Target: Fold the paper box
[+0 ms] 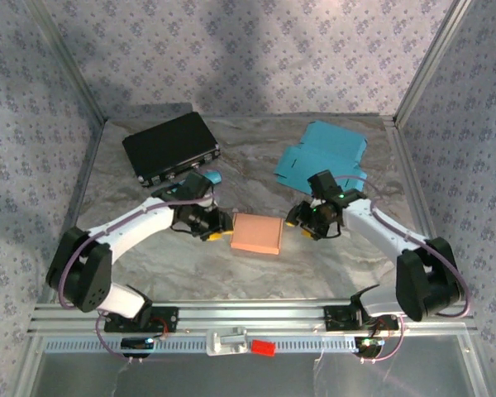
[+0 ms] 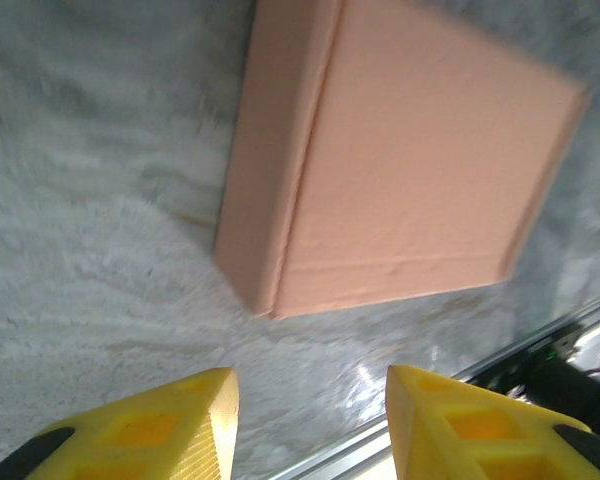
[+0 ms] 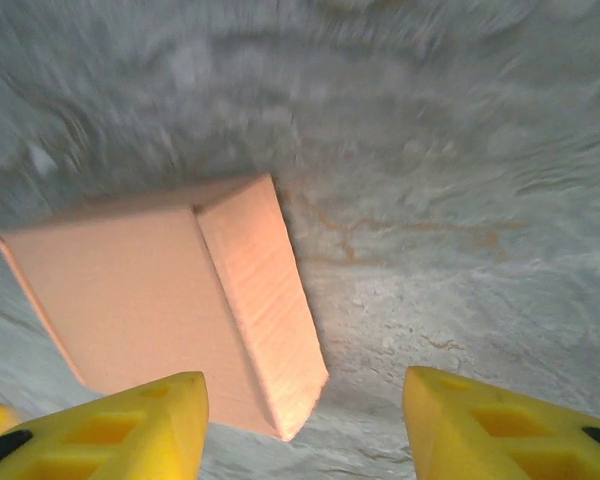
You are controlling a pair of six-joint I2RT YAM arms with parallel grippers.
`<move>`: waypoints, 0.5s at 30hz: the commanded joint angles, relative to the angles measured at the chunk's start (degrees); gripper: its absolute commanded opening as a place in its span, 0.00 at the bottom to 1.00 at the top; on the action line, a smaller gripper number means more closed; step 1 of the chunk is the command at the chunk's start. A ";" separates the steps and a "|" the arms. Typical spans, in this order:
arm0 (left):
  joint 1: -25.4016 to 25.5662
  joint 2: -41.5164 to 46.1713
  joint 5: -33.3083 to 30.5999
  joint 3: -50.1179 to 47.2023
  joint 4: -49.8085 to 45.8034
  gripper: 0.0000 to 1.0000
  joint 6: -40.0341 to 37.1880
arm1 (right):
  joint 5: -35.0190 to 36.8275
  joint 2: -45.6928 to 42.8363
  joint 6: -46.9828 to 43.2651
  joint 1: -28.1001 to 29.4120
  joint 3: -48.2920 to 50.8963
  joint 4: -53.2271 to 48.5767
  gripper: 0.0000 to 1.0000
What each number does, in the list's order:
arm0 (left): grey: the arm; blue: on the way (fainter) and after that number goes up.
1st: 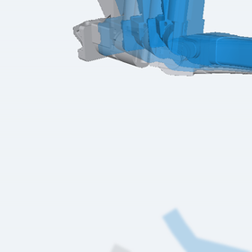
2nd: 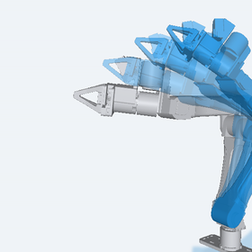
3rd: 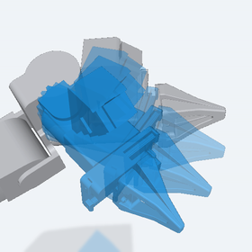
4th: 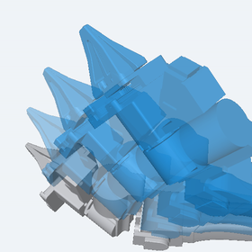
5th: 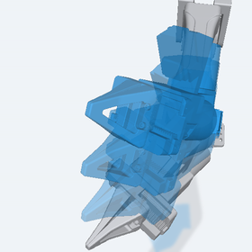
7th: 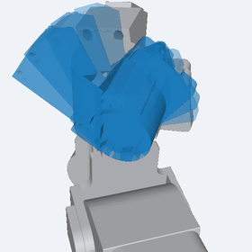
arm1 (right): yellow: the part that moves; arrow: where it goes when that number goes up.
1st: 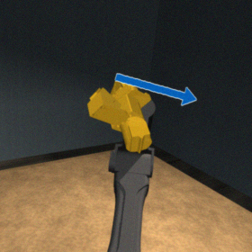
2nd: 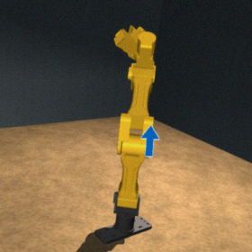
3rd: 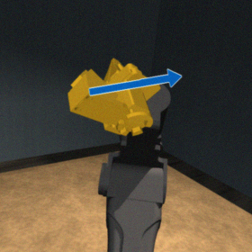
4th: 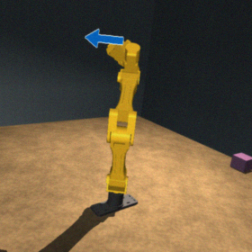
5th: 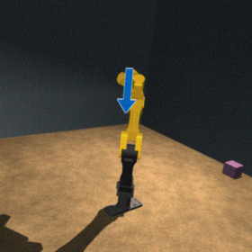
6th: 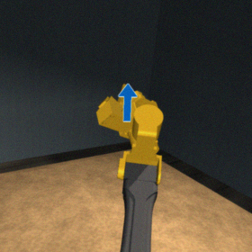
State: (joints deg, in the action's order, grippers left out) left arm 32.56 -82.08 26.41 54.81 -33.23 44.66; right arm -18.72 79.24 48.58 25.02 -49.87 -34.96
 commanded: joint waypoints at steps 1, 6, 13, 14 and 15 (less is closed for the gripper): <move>-3.26 4.56 -0.66 4.58 0.39 0.43 0.43 | -0.49 2.79 -8.48 1.88 -0.32 -0.37 0.57; -6.58 8.63 -2.79 5.01 5.00 0.44 -1.52 | -1.80 7.98 -10.69 3.43 -1.94 3.50 0.58; -9.83 12.06 -1.28 2.46 4.68 0.44 -2.37 | -4.71 16.01 -10.43 6.28 -5.88 7.56 0.52; -9.96 12.82 -1.45 2.09 4.46 0.44 -2.50 | -4.93 16.89 -10.44 6.94 -6.51 7.90 0.50; -10.05 13.99 -1.83 1.61 4.24 0.44 -2.64 | -5.16 17.96 -10.34 7.96 -7.30 8.28 0.48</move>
State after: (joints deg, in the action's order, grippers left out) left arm 22.85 -71.18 24.58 57.49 -28.51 43.75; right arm -22.70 94.37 39.18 31.11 -55.33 -27.86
